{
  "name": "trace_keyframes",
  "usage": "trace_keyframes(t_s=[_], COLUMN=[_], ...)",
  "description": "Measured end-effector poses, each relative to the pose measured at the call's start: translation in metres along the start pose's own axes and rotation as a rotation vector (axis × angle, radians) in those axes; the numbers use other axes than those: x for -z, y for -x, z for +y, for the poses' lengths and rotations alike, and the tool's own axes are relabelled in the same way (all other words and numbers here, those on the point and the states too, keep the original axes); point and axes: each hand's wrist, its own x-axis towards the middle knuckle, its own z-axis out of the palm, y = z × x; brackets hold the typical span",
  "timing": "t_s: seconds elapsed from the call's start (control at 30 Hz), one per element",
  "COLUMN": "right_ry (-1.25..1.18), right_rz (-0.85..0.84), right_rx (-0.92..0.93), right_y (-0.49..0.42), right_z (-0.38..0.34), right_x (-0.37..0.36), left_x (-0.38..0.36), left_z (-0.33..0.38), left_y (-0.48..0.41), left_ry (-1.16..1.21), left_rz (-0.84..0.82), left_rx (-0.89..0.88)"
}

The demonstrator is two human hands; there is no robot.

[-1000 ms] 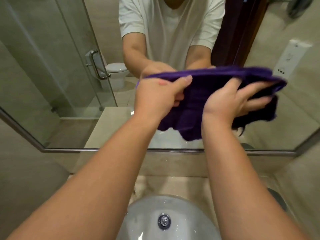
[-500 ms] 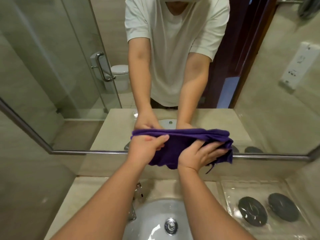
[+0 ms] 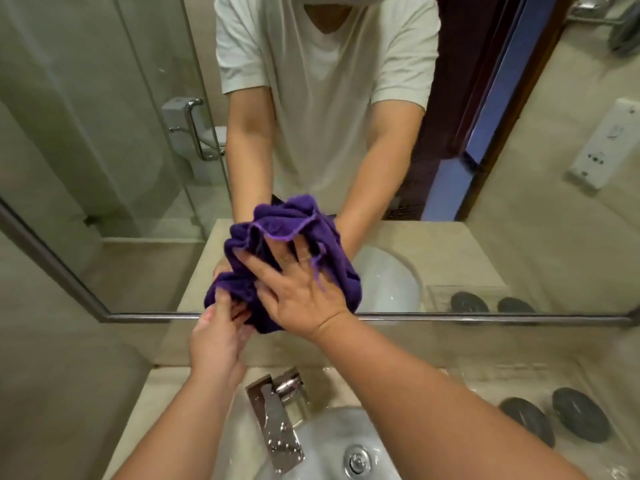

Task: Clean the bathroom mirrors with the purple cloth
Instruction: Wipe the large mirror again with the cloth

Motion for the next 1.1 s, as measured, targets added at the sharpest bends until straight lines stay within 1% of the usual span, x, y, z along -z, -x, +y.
trace_keyframes(t_s=[0.07, 0.13, 0.2, 0.23, 0.27, 0.3, 0.33, 0.4, 0.43, 0.47, 0.5, 0.53, 0.57, 0.6, 0.63, 0.67, 0.7, 0.73, 0.77, 0.8, 0.83, 0.9, 0.93, 1.0, 1.07, 1.1], right_ry=[-0.05, -0.069, -0.061, -0.037, -0.012, 0.016, 0.048, 0.087, 0.065, 0.011, -0.056, -0.119, -0.172, -0.214, -0.269, -0.351, -0.436, -0.475, -0.462, -0.425, -0.372, -0.215, -0.122, 0.048, 0.098, 0.11], right_rz=[-0.074, -0.083, -0.02, 0.038, 0.108, 0.182, 0.253, 0.379, 0.424, 0.46, 0.478, 0.447, 0.353, 0.239, 0.177, 0.189, 0.247, 0.307, 0.36, 0.41, 0.44, 0.426, 0.415, 0.377, 0.289, 0.233], right_rx=[-0.028, -0.048, -0.088, -0.137, -0.21, -0.301, -0.408, -0.664, -0.807, -0.96, -1.107, -1.214, -1.273, -1.321, -1.392, -1.487, -1.574, -1.633, -1.648, -1.597, -1.483, -1.177, -1.029, -0.744, -0.464, -0.346], right_y=[0.001, -0.002, -0.016, -0.025, -0.031, -0.035, -0.035, -0.02, -0.009, 0.009, 0.027, 0.049, 0.073, 0.095, 0.115, 0.128, 0.133, 0.13, 0.12, 0.106, 0.087, 0.042, 0.019, -0.02, -0.043, -0.048], right_z=[-0.004, -0.003, 0.011, 0.022, 0.036, 0.051, 0.066, 0.096, 0.109, 0.122, 0.134, 0.143, 0.149, 0.152, 0.155, 0.159, 0.162, 0.163, 0.166, 0.166, 0.164, 0.153, 0.145, 0.12, 0.086, 0.071], right_x=[0.002, 0.015, 0.035, 0.047, 0.058, 0.069, 0.079, 0.09, 0.093, 0.094, 0.094, 0.091, 0.087, 0.083, 0.078, 0.075, 0.075, 0.078, 0.083, 0.09, 0.098, 0.113, 0.115, 0.108, 0.096, 0.089], left_x=[-0.007, -0.031, -0.066, -0.084, -0.103, -0.122, -0.141, -0.173, -0.186, -0.197, -0.203, -0.208, -0.209, -0.209, -0.207, -0.206, -0.204, -0.203, -0.203, -0.203, -0.203, -0.205, -0.205, -0.196, -0.175, -0.162], left_z=[0.001, 0.006, 0.019, 0.026, 0.032, 0.037, 0.037, 0.024, 0.009, -0.009, -0.028, -0.049, -0.071, -0.091, -0.107, -0.119, -0.126, -0.127, -0.124, -0.116, -0.105, -0.071, -0.051, -0.011, 0.02, 0.029], left_y=[0.005, 0.016, 0.03, 0.04, 0.051, 0.065, 0.081, 0.116, 0.132, 0.145, 0.154, 0.159, 0.162, 0.163, 0.164, 0.164, 0.166, 0.166, 0.168, 0.17, 0.171, 0.167, 0.16, 0.134, 0.1, 0.086], left_ry=[0.024, 0.094, 0.189, 0.174, 0.11, 0.041, -0.015, -0.142, -0.217, -0.292, -0.371, -0.46, -0.561, -0.672, -0.769, -0.83, -0.856, -0.847, -0.803, -0.723, -0.616, -0.399, -0.319, -0.215, -0.172, -0.177], left_rz=[0.084, 0.189, 0.31, 0.384, 0.442, 0.468, 0.453, 0.33, 0.233, 0.122, -0.002, -0.116, -0.21, -0.273, -0.307, -0.323, -0.332, -0.335, -0.333, -0.322, -0.301, -0.237, -0.18, -0.006, 0.184, 0.245], left_rx=[-0.004, 0.04, 0.088, 0.07, 0.014, -0.085, -0.235, -0.602, -0.718, -0.769, -0.776, -0.759, -0.728, -0.696, -0.662, -0.62, -0.567, -0.523, -0.498, -0.483, -0.467, -0.437, -0.443, -0.477, -0.465, -0.456])
